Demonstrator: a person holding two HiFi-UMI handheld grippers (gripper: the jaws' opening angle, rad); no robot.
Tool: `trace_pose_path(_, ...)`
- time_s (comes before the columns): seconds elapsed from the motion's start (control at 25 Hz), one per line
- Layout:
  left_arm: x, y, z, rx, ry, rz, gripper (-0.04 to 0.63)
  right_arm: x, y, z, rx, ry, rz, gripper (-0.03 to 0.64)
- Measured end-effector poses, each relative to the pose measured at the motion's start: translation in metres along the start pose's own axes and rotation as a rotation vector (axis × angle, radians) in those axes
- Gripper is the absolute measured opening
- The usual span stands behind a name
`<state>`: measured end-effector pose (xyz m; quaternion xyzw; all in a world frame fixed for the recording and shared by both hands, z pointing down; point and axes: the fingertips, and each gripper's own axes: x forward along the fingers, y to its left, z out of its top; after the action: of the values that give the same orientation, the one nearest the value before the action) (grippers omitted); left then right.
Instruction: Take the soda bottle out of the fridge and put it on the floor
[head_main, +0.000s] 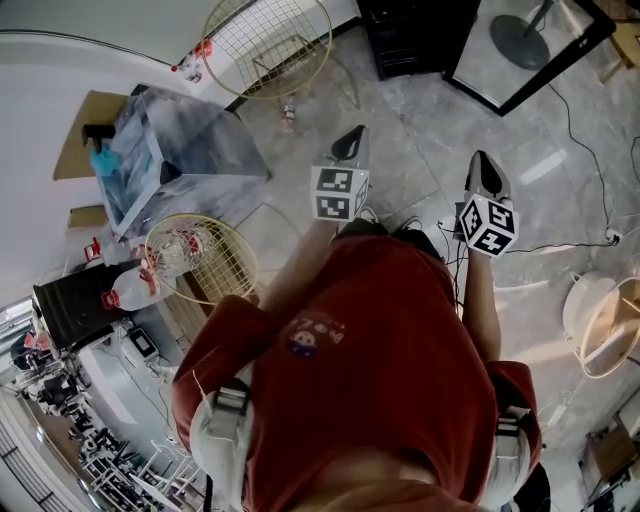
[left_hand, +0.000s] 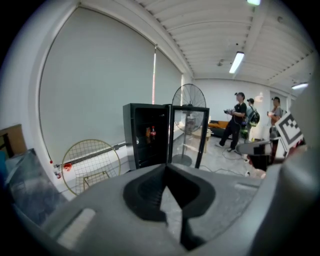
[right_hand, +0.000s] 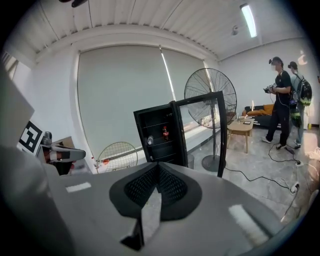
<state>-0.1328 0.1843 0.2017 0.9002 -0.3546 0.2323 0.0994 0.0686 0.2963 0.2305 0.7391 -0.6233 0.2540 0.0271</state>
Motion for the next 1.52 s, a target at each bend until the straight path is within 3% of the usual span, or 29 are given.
trace_pose_path(0.32, 0.004, -0.022, 0.007, -0.007, 0.001, 0.034, 0.0, -0.014, -0.024, -0.008, -0.007, 0.032, 0.022, 0.0)
trace_pose_path(0.64, 0.029, -0.025, 0.012, -0.012, 0.002, 0.016, 0.0, 0.001, -0.035, 0.002, 0.0, 0.04, 0.017, 0.0)
trace_pose_path(1.0, 0.085, 0.007, 0.024, -0.032, -0.007, -0.028, 0.0, 0.059, -0.035, 0.013, -0.008, 0.059, -0.011, 0.0)
trace_pose_path(1.52, 0.164, 0.099, 0.057, -0.041, -0.027, -0.086, 0.0, 0.174, -0.003, 0.048, -0.007, 0.054, -0.051, 0.0)
